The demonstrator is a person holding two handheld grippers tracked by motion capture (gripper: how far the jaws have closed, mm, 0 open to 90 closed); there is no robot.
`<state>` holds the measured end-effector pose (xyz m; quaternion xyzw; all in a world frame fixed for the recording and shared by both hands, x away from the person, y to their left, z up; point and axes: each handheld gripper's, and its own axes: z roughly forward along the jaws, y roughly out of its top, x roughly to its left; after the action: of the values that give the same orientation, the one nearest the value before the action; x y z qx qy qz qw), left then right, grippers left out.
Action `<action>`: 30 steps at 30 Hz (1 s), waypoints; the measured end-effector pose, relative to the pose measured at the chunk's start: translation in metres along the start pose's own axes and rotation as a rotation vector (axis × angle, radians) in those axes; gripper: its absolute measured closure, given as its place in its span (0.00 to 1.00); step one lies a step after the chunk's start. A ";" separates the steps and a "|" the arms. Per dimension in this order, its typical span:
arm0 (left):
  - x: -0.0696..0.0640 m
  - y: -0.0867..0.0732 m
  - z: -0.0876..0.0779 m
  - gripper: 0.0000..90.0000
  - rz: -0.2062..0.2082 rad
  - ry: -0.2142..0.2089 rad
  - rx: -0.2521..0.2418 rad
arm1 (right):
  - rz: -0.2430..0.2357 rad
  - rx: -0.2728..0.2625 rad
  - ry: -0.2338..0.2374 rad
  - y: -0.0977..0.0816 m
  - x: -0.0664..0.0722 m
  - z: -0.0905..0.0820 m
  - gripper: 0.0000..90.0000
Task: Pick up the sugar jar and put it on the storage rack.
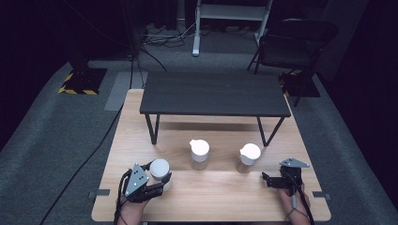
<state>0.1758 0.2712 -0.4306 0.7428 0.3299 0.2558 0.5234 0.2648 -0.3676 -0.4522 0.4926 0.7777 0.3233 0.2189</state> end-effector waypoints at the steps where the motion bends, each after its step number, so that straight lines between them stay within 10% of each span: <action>1: 0.001 0.002 0.000 0.38 -0.006 -0.002 -0.005 | 0.000 0.000 0.000 0.000 0.000 0.000 0.00; 30: 0.031 0.088 0.012 0.38 0.003 -0.035 -0.070 | 0.003 0.001 -0.003 0.000 0.001 0.000 0.00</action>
<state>0.2244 0.2665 -0.3498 0.7289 0.3107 0.2550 0.5542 0.2642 -0.3671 -0.4521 0.4943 0.7768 0.3226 0.2194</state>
